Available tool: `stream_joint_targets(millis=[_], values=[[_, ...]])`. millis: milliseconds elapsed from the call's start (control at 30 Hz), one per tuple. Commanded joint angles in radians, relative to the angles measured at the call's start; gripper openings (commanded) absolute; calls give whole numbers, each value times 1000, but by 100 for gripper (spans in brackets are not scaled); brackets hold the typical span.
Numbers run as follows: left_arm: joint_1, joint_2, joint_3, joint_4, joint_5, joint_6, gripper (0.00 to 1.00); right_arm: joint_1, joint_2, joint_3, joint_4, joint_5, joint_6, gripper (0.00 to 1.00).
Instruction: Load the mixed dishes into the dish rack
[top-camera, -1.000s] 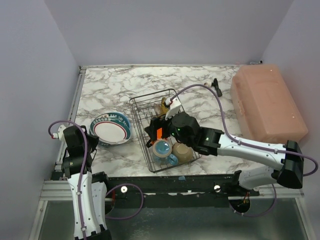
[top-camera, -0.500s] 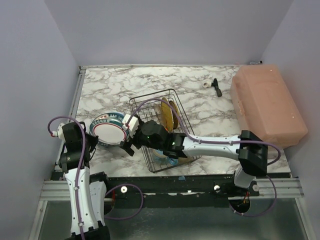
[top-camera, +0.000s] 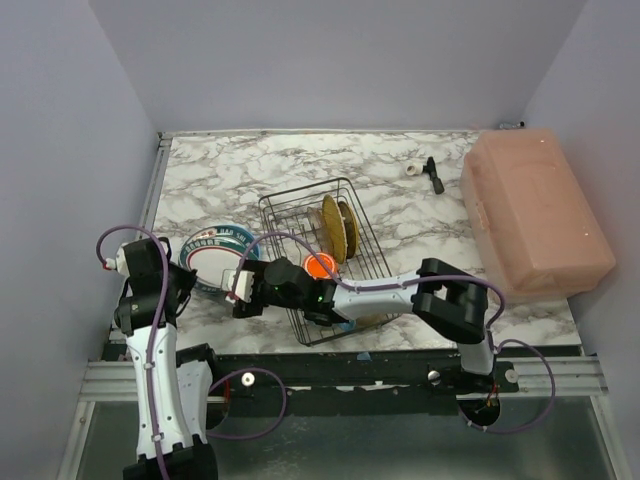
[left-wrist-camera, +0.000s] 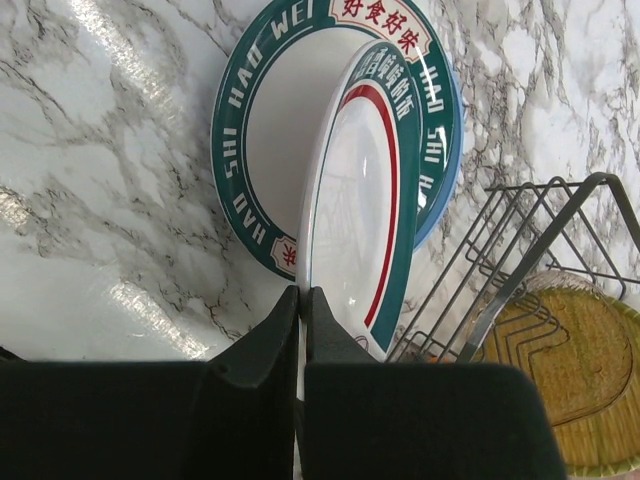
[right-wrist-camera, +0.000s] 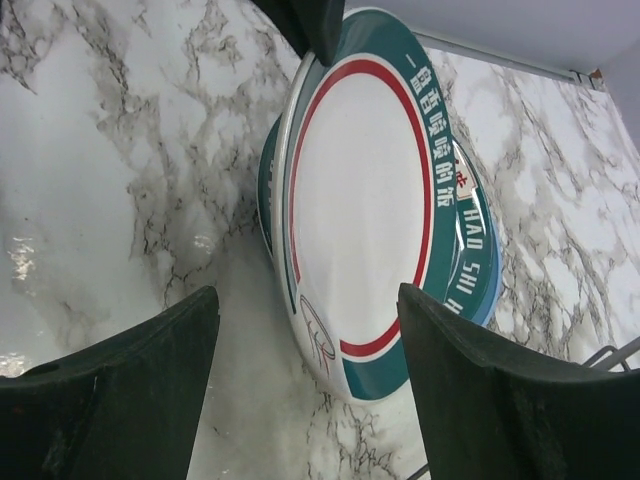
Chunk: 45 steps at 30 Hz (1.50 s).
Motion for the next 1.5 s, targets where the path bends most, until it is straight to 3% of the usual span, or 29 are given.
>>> stream_joint_targets(millis=[0, 100, 367, 400, 467, 533, 633, 733, 967, 1133, 1233, 1333, 1467], values=[[2, 17, 47, -26, 37, 9, 0, 9, 77, 38, 113, -14, -107, 72], [2, 15, 40, -27, 45, 1, 0, 9, 128, 63, 110, -52, -163, 68], [3, -17, -14, 45, 115, 4, 0, 9, 168, 39, 282, 44, -207, 18], [3, -27, -20, 55, 122, -1, 8, 9, 166, 32, 295, 42, -225, 12], [3, -35, -12, 58, 129, -8, 32, 9, 155, 23, 311, 26, -255, 0], [3, -32, 20, 50, 131, -5, 52, 9, 147, 38, 302, 20, -273, 0], [3, -24, 105, 17, 118, 30, 61, 8, 128, 56, 296, -22, -330, 0], [3, -48, 216, -3, 98, 74, 86, 9, 105, 74, 300, -32, -403, 0], [-2, -83, 514, -79, -33, 161, 89, -25, 21, 222, 48, -114, -626, 0], [-40, -34, 630, -118, -135, 219, 94, -35, -100, 277, -215, -115, -811, 0], [-48, -7, 616, -86, -8, 255, 96, -43, -203, 240, -342, -91, -900, 0], [-49, 7, 539, -7, 248, 273, 98, -53, -306, 221, -512, -53, -921, 0], [-47, 30, 395, 169, 563, 217, 99, -54, -456, 135, -595, -43, -922, 0]])
